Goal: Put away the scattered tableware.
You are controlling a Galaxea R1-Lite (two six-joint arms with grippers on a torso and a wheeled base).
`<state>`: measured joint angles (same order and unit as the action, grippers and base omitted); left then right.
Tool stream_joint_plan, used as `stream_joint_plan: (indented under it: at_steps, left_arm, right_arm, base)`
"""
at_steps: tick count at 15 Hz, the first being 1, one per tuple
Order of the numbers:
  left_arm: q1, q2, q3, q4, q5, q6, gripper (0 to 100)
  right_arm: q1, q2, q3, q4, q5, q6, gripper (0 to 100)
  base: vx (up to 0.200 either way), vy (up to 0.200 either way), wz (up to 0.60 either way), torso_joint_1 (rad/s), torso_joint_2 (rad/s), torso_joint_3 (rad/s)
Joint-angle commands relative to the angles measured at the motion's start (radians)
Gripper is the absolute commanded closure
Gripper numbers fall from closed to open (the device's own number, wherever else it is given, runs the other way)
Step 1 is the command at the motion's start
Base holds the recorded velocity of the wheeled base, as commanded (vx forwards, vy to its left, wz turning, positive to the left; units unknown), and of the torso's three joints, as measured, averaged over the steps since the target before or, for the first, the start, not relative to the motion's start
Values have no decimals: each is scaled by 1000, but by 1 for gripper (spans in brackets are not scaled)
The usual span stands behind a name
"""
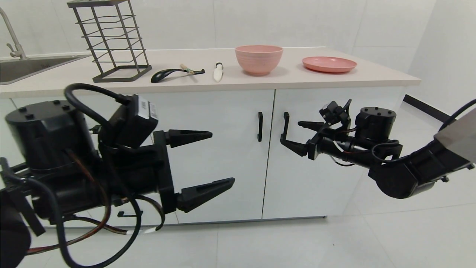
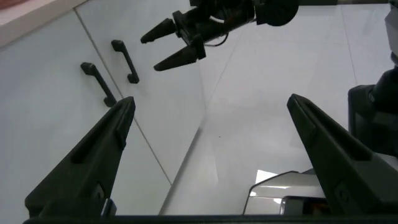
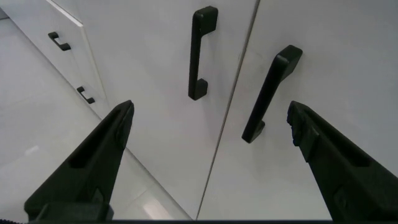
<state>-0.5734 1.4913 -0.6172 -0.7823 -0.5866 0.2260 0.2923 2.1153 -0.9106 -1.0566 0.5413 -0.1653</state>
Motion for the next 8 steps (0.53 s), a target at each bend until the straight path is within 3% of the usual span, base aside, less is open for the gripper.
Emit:
stream_joint_plan:
  at_steps: [1, 8]
  left_arm:
    - [-49, 87, -27, -18, 21, 0, 0]
    - [-103, 199, -111, -141, 11, -4, 0]
  right_arm:
    - [-1, 51, -37, 0, 0, 0, 0]
    - [5, 157, -119, -45, 22, 6, 0]
  base:
    - [0, 0, 0, 0, 0, 0]
    - [0, 0, 0, 0, 0, 0]
